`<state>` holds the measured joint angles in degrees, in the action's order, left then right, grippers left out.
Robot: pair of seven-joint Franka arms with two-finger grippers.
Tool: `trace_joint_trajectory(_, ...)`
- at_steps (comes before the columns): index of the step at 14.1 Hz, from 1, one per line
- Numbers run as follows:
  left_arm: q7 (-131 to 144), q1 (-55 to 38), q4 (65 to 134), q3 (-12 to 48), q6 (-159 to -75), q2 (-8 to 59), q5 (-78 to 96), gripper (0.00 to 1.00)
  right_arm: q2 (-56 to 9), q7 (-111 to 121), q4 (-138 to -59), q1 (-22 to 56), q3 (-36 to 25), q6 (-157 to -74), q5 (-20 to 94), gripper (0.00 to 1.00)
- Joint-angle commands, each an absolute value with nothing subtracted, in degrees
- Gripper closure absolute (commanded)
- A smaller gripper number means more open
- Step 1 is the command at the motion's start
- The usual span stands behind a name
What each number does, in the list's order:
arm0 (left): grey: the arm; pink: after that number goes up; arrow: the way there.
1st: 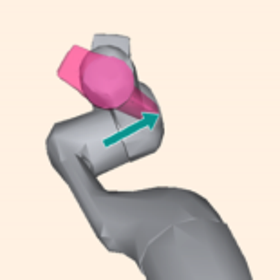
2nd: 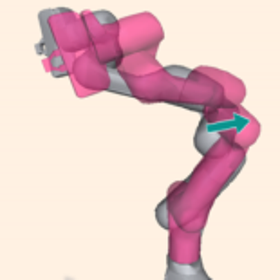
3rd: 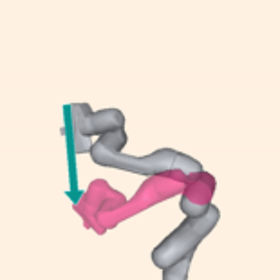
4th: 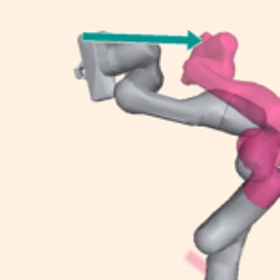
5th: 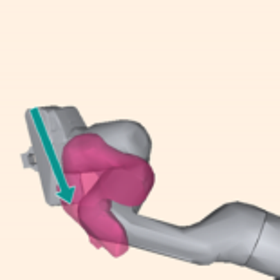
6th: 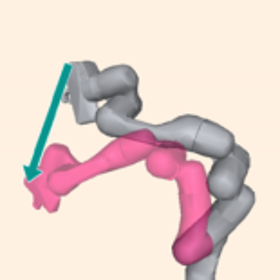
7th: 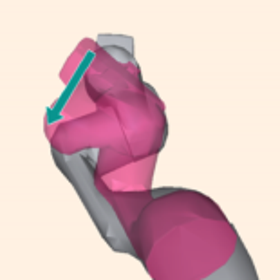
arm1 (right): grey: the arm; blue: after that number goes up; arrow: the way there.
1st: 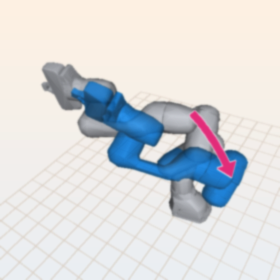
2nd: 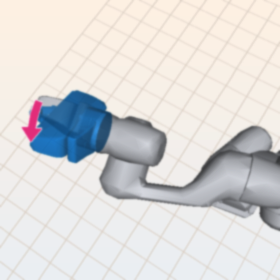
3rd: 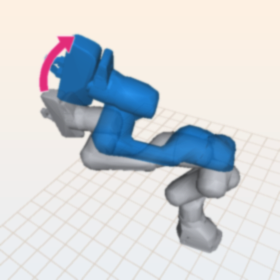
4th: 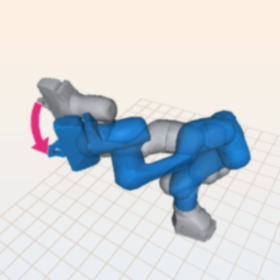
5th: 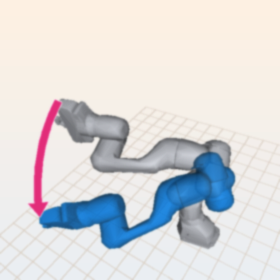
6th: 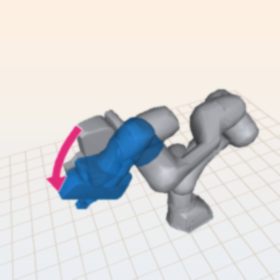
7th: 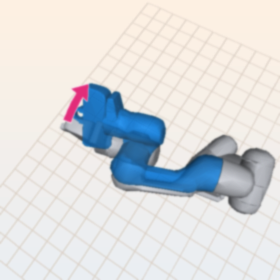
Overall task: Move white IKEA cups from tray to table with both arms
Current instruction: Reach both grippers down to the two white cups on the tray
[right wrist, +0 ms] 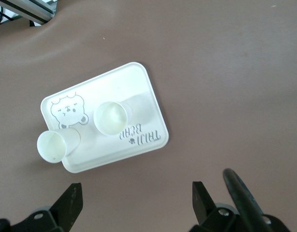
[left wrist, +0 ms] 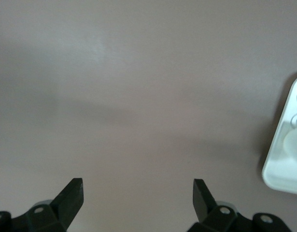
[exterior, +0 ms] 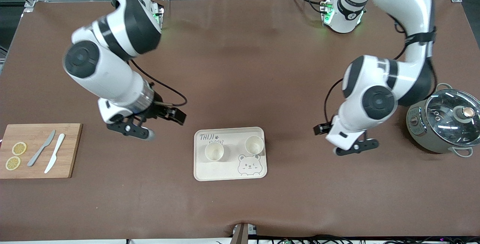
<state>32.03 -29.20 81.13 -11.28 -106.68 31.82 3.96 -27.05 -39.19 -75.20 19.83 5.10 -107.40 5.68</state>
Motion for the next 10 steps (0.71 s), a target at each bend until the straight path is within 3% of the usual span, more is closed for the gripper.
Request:
trace_joint_trajectory(1, 38.1, -31.0, 80.0, -11.9, -109.7, 34.4, 4.3, 0.00, -31.5, -40.5, -72.2, 21.3, 4.4, -109.9, 4.3, 0.00)
trace_joint_trajectory(10, 57.2, -38.2, 77.5, -11.6, -122.1, 40.9, 4.7, 0.00, -41.9, -41.9, -72.7, 23.6, 4.2, -124.5, 2.0, 0.00)
